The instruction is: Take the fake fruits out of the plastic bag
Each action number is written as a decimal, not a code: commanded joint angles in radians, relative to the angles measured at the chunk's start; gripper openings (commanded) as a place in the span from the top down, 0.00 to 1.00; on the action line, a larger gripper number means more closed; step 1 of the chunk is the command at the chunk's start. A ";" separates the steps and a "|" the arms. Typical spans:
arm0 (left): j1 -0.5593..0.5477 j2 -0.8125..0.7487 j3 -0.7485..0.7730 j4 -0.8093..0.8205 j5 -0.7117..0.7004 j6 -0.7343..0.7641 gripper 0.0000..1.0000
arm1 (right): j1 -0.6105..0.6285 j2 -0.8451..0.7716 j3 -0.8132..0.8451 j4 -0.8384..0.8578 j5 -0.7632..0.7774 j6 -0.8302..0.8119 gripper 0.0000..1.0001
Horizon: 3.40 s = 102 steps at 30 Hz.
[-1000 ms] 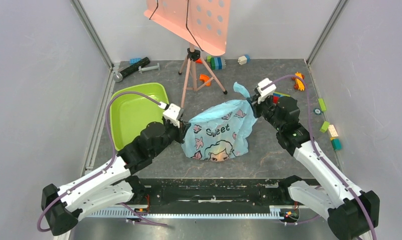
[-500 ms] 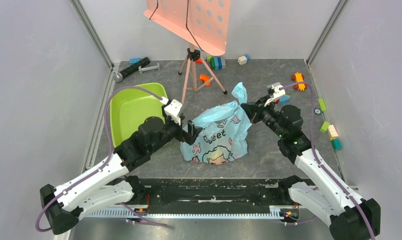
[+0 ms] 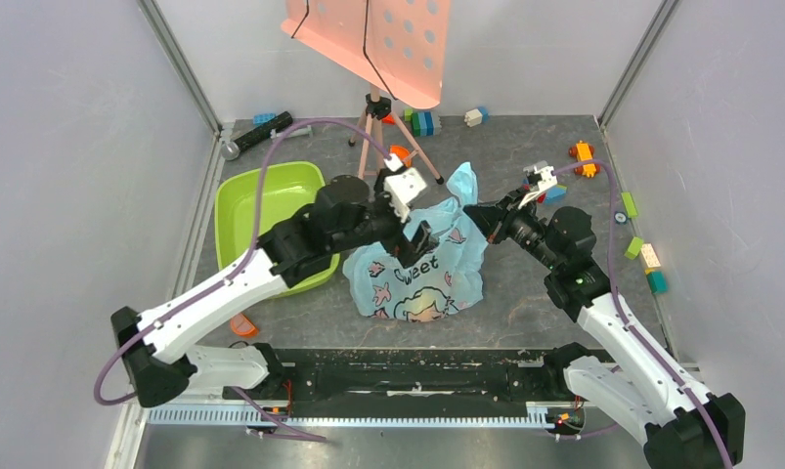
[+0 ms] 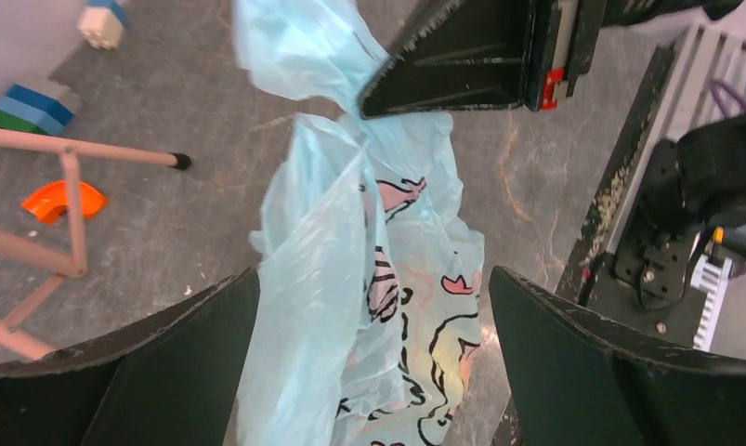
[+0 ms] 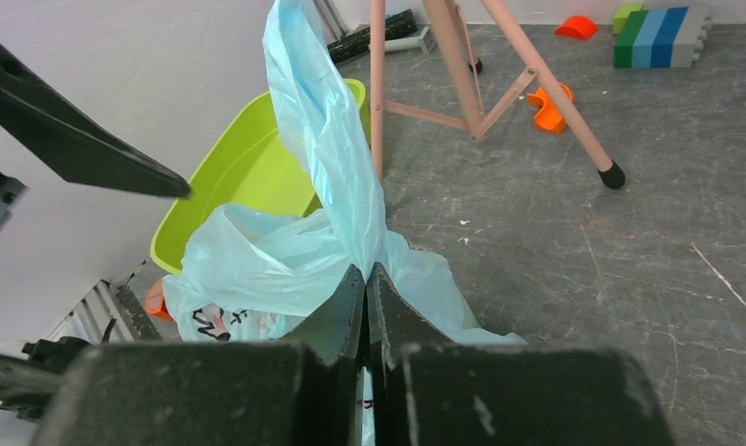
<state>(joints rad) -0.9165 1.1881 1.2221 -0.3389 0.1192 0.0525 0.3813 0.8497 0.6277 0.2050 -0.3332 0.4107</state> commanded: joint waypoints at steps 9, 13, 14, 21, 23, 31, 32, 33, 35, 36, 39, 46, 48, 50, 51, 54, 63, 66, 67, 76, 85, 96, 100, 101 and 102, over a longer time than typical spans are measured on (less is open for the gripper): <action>-0.053 0.187 0.156 -0.071 -0.100 0.164 0.01 | -0.001 -0.032 0.006 0.036 -0.076 0.035 1.00; -0.054 0.217 0.188 -0.071 -0.166 0.190 0.05 | -0.002 -0.039 0.007 0.023 -0.080 0.028 1.00; -0.054 0.219 0.193 -0.071 -0.181 0.197 0.06 | -0.002 -0.038 0.007 0.017 -0.081 0.026 1.00; -0.054 0.200 0.204 -0.078 -0.237 0.248 0.11 | -0.003 -0.035 0.004 0.003 -0.081 0.011 1.00; -0.053 0.194 0.200 -0.078 -0.229 0.258 0.11 | -0.002 -0.035 0.003 0.005 -0.082 0.011 1.00; -0.054 0.197 0.209 -0.088 -0.160 0.279 0.09 | -0.002 -0.032 -0.003 0.005 -0.088 0.005 1.00; -0.054 0.205 0.214 -0.092 -0.154 0.284 0.08 | -0.002 -0.030 -0.003 0.004 -0.088 0.005 1.00; -0.053 0.216 0.223 -0.100 -0.149 0.288 0.08 | -0.001 -0.029 -0.003 0.005 -0.090 0.004 1.00; -0.054 0.243 0.239 -0.112 -0.145 0.295 0.08 | -0.002 -0.028 -0.003 0.005 -0.094 0.007 1.00; -0.054 0.253 0.245 -0.116 -0.143 0.296 0.08 | -0.001 -0.028 -0.004 0.005 -0.094 0.007 1.00; -0.055 0.282 0.257 -0.127 -0.124 0.298 0.10 | -0.002 -0.029 -0.003 0.004 -0.096 0.008 1.00; -0.054 0.319 0.253 -0.145 -0.136 0.301 0.14 | 0.000 -0.036 -0.003 0.003 -0.097 0.008 1.00; -0.054 0.333 0.254 -0.150 -0.163 0.306 0.17 | -0.002 -0.040 -0.002 0.003 -0.099 0.008 1.00; -0.054 0.340 0.261 -0.160 -0.178 0.306 0.24 | -0.001 -0.043 -0.001 0.001 -0.096 0.007 1.00; -0.054 0.340 0.265 -0.166 -0.180 0.305 0.27 | -0.001 -0.045 0.000 -0.001 -0.096 0.006 1.00; -0.055 0.327 0.269 -0.167 -0.169 0.296 0.36 | -0.002 -0.050 -0.002 -0.003 -0.083 0.005 1.00; -0.053 0.214 0.221 -0.106 -0.152 0.235 0.64 | -0.002 -0.084 -0.002 0.057 0.031 0.039 1.00; -0.045 0.152 0.184 -0.047 -0.165 0.191 0.65 | -0.002 -0.065 0.037 0.065 0.034 0.032 1.00; -0.039 0.127 0.170 -0.027 -0.169 0.174 0.66 | -0.002 -0.058 0.054 0.063 0.036 0.029 1.00; 0.148 -0.082 0.019 0.264 -0.094 -0.066 0.82 | -0.002 0.011 0.176 0.107 0.092 -0.068 1.00; 0.302 -0.121 -0.004 0.428 0.105 -0.226 0.93 | -0.002 0.078 0.236 0.132 0.116 -0.137 1.00; 0.312 -0.225 -0.230 0.581 0.240 -0.328 0.98 | -0.002 -0.001 0.042 0.070 0.218 -0.151 0.91; 0.312 -0.296 -0.386 0.713 0.320 -0.394 0.98 | -0.002 -0.033 0.017 0.006 0.199 -0.186 0.52; 0.312 -0.312 -0.415 0.730 0.328 -0.404 0.98 | -0.002 -0.043 0.021 -0.014 0.198 -0.191 0.43; 0.312 -0.324 -0.433 0.740 0.330 -0.412 0.98 | -0.003 -0.053 0.026 -0.031 0.201 -0.195 0.38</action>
<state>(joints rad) -0.6075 0.9279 0.8635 0.2203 0.3527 -0.2604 0.3813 0.8482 0.6418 0.2180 -0.1410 0.2604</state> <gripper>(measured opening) 0.029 0.503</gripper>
